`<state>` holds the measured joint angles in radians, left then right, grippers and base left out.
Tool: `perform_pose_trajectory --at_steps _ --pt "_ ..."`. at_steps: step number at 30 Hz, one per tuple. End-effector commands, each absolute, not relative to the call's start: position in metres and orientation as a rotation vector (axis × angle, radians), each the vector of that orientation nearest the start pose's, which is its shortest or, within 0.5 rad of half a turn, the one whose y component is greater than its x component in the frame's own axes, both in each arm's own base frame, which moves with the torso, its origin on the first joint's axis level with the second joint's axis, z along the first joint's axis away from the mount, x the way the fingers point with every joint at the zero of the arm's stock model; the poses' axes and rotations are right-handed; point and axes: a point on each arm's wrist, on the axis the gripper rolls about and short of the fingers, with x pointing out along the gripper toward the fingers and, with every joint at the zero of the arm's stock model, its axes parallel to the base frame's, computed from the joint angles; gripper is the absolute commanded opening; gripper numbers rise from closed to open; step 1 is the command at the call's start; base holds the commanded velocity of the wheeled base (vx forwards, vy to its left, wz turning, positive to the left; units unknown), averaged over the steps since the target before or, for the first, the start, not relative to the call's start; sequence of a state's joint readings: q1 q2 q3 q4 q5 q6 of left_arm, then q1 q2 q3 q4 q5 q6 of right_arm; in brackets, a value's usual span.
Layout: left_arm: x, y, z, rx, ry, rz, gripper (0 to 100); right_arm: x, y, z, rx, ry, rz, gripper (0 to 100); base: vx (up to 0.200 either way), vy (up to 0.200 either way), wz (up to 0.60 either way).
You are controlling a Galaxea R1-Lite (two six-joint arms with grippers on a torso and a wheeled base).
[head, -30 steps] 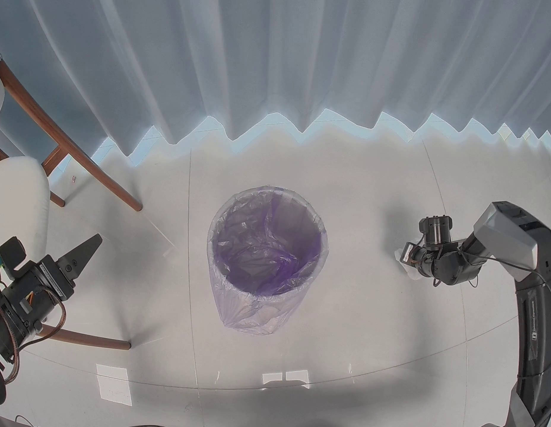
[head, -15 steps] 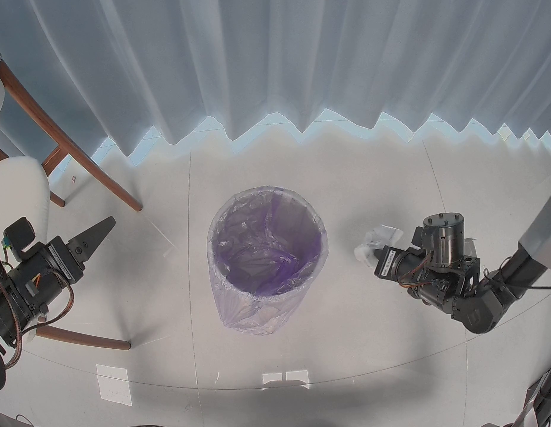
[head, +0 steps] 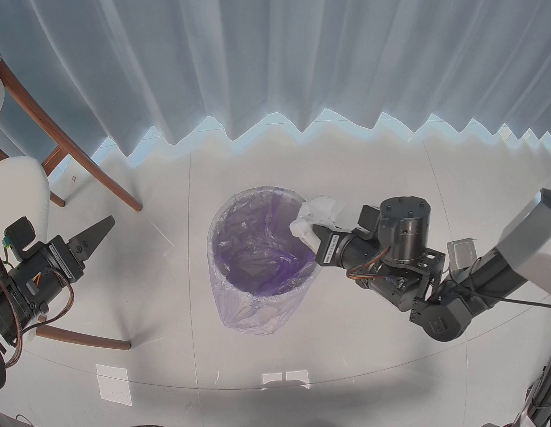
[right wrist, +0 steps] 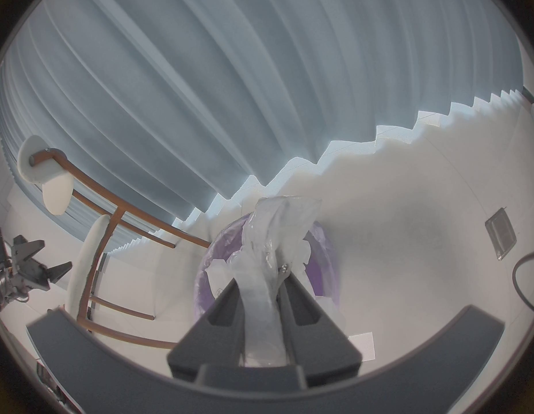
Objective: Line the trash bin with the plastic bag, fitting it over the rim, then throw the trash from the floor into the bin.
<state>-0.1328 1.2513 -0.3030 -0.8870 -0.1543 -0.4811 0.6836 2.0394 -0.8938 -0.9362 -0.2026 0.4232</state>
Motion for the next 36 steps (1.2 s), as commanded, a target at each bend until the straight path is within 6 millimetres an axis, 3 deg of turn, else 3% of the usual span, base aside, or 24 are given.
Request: perform_pose_trajectory --at_steps 1,13,18,19,23,26,30,34,36 --pt "0.161 -0.020 0.178 -0.481 0.120 -0.234 100 0.319 0.259 0.084 0.305 0.311 0.432 0 0.000 0.000 0.00" --pt "0.151 -0.013 0.170 -0.483 0.128 -0.190 100 0.349 0.298 0.040 0.302 0.308 0.457 0 0.000 0.000 0.00" --pt "0.151 -0.012 0.170 -0.483 0.127 -0.184 100 0.359 0.307 0.043 0.319 0.275 0.461 0 0.000 0.000 0.00" --pt "0.151 -0.012 0.170 -0.483 0.125 -0.185 100 0.360 0.308 0.044 0.320 0.273 0.464 100 0.000 0.000 0.00" --pt "0.151 -0.012 0.170 -0.483 0.127 -0.184 100 0.359 0.307 0.048 0.324 0.266 0.465 100 0.000 0.000 0.00" --pt "0.151 -0.011 0.170 -0.484 0.124 -0.182 100 0.355 0.306 0.068 0.341 0.233 0.476 100 0.000 0.000 0.00" --pt "0.151 -0.010 0.171 -0.482 0.117 -0.171 100 0.334 0.288 0.118 0.370 0.176 0.483 100 0.000 0.000 0.00" --pt "0.152 -0.010 0.171 -0.419 0.086 -0.135 100 0.299 0.249 0.172 0.405 0.108 0.462 100 0.000 0.000 0.00" --pt "0.152 -0.009 0.170 -0.376 0.079 -0.103 100 0.281 0.222 0.188 0.413 0.090 0.436 100 0.000 0.200 0.00"
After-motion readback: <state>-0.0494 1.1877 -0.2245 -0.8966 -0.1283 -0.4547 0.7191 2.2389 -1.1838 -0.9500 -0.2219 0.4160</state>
